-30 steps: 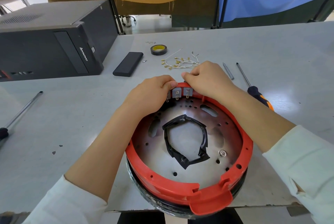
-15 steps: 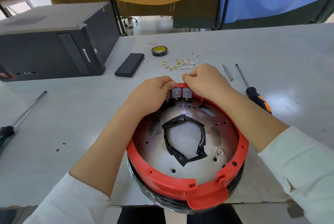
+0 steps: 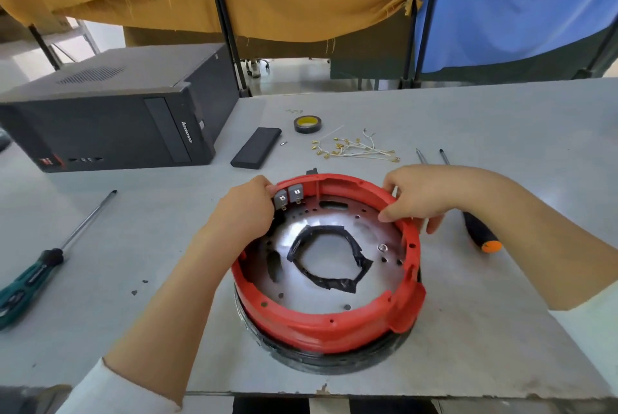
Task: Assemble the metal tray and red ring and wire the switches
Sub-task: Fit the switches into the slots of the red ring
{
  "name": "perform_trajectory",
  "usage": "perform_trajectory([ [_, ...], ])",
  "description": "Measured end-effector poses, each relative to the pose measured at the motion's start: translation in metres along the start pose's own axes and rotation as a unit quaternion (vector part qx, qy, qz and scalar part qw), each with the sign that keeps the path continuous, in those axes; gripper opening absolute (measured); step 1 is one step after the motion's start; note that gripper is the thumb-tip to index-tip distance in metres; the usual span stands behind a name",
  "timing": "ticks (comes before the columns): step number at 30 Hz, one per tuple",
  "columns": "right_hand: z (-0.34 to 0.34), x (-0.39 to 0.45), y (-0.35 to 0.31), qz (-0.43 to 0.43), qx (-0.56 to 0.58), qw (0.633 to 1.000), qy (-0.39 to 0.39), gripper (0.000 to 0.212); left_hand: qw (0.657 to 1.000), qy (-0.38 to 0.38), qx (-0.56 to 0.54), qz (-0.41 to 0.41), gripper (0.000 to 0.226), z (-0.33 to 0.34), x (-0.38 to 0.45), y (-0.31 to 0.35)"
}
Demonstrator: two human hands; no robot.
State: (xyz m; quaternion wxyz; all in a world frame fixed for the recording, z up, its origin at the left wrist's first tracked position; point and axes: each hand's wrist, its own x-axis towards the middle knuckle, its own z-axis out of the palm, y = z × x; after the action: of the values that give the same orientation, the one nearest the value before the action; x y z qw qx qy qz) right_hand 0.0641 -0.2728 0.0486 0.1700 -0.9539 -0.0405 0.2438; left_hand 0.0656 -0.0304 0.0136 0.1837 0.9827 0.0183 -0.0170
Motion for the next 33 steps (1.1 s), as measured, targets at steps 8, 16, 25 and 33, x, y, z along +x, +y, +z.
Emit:
perform_trajectory([
  [8,-0.001,0.033,-0.022,-0.137,-0.152,0.974,0.099,0.031,0.989,-0.062,0.013,0.131,0.058,-0.023,-0.004,0.015],
  [16,-0.007,0.037,-0.026,-0.12,-0.062,0.989,0.068,0.047,0.994,-0.033,0.065,0.082,0.03,-0.001,0.008,0.004],
  [25,-0.003,0.049,-0.048,-0.184,-0.091,0.975,0.089,0.025,0.991,-0.06,0.089,0.079,0.047,-0.003,-0.005,0.006],
  [33,-0.019,0.097,-0.065,-0.095,0.08,0.991,0.053,0.038,0.989,0.01,0.093,0.113,0.013,0.016,0.009,0.007],
])
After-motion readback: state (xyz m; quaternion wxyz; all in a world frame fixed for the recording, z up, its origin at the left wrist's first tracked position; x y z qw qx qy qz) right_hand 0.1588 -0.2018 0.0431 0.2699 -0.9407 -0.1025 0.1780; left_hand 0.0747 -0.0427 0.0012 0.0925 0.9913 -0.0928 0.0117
